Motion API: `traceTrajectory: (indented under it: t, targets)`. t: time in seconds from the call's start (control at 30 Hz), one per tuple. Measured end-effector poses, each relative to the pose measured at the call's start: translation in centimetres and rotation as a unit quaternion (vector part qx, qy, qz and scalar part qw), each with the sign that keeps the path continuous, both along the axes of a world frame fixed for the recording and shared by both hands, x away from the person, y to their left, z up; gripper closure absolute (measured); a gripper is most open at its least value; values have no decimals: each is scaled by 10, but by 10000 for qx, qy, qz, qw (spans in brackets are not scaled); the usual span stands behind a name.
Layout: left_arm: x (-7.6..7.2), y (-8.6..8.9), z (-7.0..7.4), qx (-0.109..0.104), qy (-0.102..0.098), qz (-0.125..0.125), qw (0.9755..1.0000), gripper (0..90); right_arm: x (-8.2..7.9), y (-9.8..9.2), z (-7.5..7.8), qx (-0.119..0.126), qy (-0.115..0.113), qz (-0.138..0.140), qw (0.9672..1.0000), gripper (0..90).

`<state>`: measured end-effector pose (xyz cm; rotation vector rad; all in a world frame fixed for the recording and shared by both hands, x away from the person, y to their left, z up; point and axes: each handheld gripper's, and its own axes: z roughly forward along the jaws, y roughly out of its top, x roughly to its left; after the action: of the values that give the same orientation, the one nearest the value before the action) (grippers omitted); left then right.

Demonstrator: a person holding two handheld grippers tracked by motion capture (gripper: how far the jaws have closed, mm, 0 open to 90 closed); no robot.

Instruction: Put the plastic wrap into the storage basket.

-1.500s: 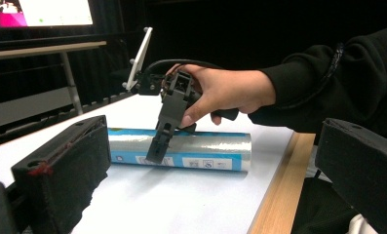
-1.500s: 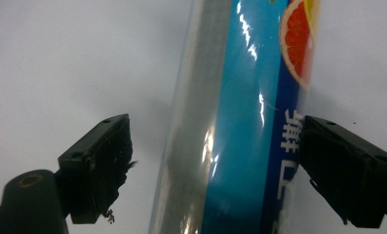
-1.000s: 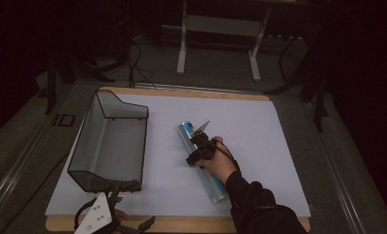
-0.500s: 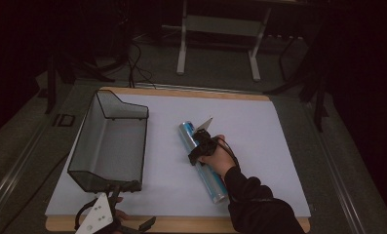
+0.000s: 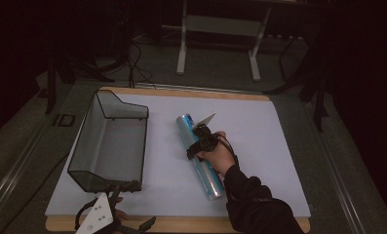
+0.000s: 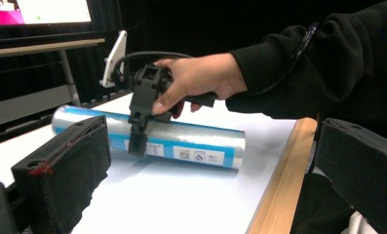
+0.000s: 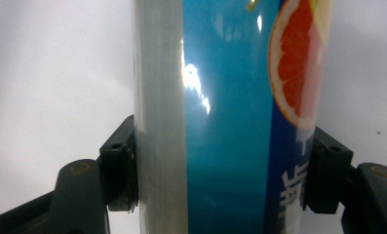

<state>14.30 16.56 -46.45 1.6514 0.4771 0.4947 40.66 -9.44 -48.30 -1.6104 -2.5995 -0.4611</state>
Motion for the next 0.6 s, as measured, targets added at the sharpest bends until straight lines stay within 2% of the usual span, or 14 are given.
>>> traceTrajectory:
  t: [0.13,0.37,0.53,0.6]
  targets:
    - [0,0,0,-1,2,0,10000,6,2,1,12,192,-54,-5,9998,315]
    - [0,-1,-1,12,16,-18,10000,6,5,3,37,461,-290,-26,9985,314]
    - [0,-2,-1,48,23,-22,10000,6,7,7,59,585,-593,-46,9965,314]
    - [0,-2,-1,51,34,-27,10000,6,8,10,71,707,-697,-96,9950,314]
